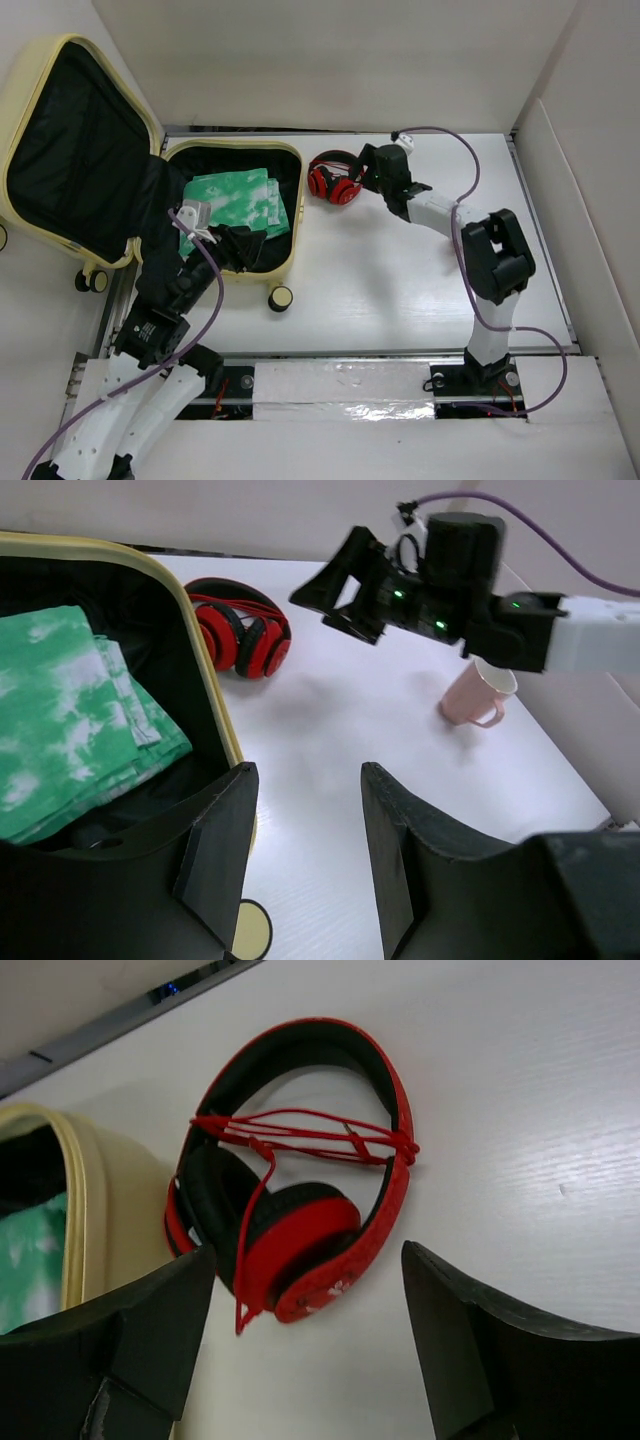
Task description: Pack the luggage
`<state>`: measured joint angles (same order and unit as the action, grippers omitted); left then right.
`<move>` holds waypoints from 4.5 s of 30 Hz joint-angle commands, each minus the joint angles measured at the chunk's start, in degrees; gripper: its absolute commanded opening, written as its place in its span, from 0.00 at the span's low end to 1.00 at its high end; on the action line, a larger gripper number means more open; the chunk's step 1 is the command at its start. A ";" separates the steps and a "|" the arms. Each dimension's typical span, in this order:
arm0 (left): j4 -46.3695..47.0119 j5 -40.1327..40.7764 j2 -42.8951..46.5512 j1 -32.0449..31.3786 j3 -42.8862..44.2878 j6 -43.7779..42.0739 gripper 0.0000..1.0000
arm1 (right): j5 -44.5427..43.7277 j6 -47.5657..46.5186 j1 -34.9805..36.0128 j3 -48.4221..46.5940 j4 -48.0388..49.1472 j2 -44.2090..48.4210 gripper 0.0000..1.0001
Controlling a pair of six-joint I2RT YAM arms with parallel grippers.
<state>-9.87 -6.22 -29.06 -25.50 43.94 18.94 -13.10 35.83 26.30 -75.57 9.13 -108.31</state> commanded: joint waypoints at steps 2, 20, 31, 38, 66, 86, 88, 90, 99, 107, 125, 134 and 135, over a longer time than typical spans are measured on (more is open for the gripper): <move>1.08 0.23 2.07 -3.06 0.62 -1.89 0.43 | -4.92 7.84 -1.87 -7.39 -2.18 -4.79 0.79; -0.59 4.37 4.01 -4.83 1.23 -1.36 0.42 | 2.21 14.61 -1.87 -13.20 -3.85 -19.65 0.47; -0.77 4.99 3.75 -4.83 1.23 -1.27 0.42 | 0.01 14.88 -1.87 1.19 18.27 -8.97 0.00; -0.77 5.69 3.66 -4.83 1.41 -1.10 0.42 | 0.19 4.61 0.49 13.60 27.88 7.82 0.00; -0.68 8.77 3.57 -4.83 1.14 -0.66 0.42 | 4.66 -8.67 27.23 -44.23 3.62 -21.17 0.83; -0.59 7.71 5.24 -4.83 1.14 -0.66 0.41 | -29.42 -8.51 -8.24 36.80 -8.76 54.41 0.44; -0.59 7.89 5.15 -4.83 1.06 -0.57 0.42 | -30.93 -8.23 -12.31 41.00 -11.06 59.96 0.54; -0.59 7.63 5.15 -4.83 1.06 -0.57 0.42 | -29.36 -8.67 -18.64 42.52 -10.88 61.37 0.61; -0.68 7.71 5.59 -4.83 1.06 -0.48 0.42 | -11.97 -10.96 -32.54 41.48 -6.40 48.65 0.66; -0.68 7.71 5.86 -4.83 1.06 -0.48 0.42 | -5.62 -13.77 -33.07 37.34 -5.35 40.82 0.62; -0.68 7.54 5.94 -4.83 1.14 -0.48 0.42 | 10.20 -15.88 -21.95 35.07 -4.37 48.71 0.00; -0.59 7.89 6.29 -4.83 1.06 -0.48 0.41 | 15.47 -24.39 5.84 4.70 -14.31 31.08 0.00; -0.68 7.89 6.47 -4.83 1.06 -0.48 0.42 | 16.52 -25.10 9.34 2.12 -14.31 28.79 0.00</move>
<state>-12.71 1.93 -23.68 -30.04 43.94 18.15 -2.09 14.09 29.45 -64.51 -7.73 -75.61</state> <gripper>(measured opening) 0.417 0.112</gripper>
